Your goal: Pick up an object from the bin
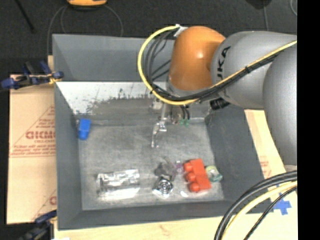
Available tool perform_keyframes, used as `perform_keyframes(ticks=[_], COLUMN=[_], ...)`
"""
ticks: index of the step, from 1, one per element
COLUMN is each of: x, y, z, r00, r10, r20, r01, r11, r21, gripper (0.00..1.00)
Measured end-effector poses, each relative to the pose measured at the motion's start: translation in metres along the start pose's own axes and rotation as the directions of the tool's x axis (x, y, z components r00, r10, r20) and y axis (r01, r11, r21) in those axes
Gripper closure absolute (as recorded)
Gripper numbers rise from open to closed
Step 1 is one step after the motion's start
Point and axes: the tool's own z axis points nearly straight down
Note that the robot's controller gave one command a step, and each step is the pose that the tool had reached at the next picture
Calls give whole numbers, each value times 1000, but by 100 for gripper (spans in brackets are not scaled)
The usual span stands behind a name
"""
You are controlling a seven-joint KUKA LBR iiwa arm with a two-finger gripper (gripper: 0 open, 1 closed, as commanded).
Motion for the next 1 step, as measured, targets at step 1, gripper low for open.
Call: perform_keyframes(ticks=[1], x=[76], y=[50], z=[36], r00=[1000], r10=[-7], r20=[-10], r01=[7], r11=[1000], r21=[-4], gripper=[0])
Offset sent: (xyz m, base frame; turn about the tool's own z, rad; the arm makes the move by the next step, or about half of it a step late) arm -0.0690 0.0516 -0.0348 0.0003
